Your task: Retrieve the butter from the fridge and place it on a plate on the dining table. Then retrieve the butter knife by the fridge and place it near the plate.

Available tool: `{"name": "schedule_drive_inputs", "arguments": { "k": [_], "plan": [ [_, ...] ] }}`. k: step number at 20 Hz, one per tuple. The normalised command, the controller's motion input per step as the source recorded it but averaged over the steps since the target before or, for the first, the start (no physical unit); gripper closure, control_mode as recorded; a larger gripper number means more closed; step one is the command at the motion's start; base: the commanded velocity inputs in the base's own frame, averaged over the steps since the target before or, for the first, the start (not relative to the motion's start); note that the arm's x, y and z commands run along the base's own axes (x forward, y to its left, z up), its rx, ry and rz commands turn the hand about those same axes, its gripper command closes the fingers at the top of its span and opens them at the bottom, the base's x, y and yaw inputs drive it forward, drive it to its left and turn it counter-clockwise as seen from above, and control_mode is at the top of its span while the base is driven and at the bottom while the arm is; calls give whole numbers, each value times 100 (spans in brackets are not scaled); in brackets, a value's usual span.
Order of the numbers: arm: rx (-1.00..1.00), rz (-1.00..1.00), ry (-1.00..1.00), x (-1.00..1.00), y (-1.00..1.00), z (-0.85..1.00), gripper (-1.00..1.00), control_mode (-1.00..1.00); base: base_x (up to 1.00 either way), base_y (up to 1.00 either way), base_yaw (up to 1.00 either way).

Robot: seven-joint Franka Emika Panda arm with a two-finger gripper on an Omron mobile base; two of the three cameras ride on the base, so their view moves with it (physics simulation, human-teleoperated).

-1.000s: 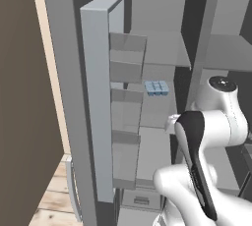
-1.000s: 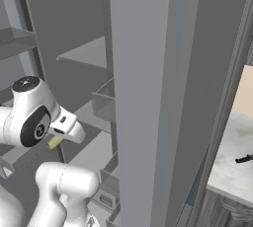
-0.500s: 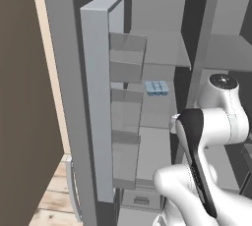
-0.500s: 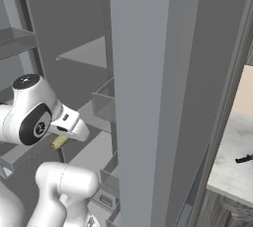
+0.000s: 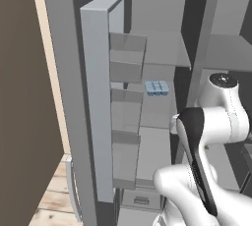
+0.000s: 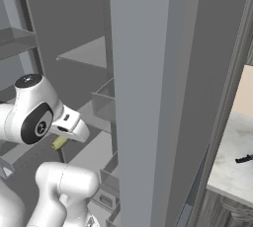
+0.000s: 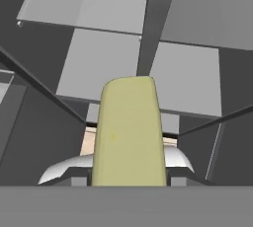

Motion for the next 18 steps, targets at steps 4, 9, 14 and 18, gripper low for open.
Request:
{"name": "schedule_drive_inputs", "arguments": {
  "k": [4, 9, 14, 18],
  "plan": [
    [0, 0, 0, -23, 1, -10, 100, -100, 0, 0, 0],
    [0, 0, 0, -7, 3, -3, 100, 100, -37, 23, -5],
    [0, 0, 0, 0, 0, 0, 100, 100, -49, 27, -19],
    [0, 0, 0, 0, 0, 0, 100, 100, -51, 16, -30]
  ]
}}
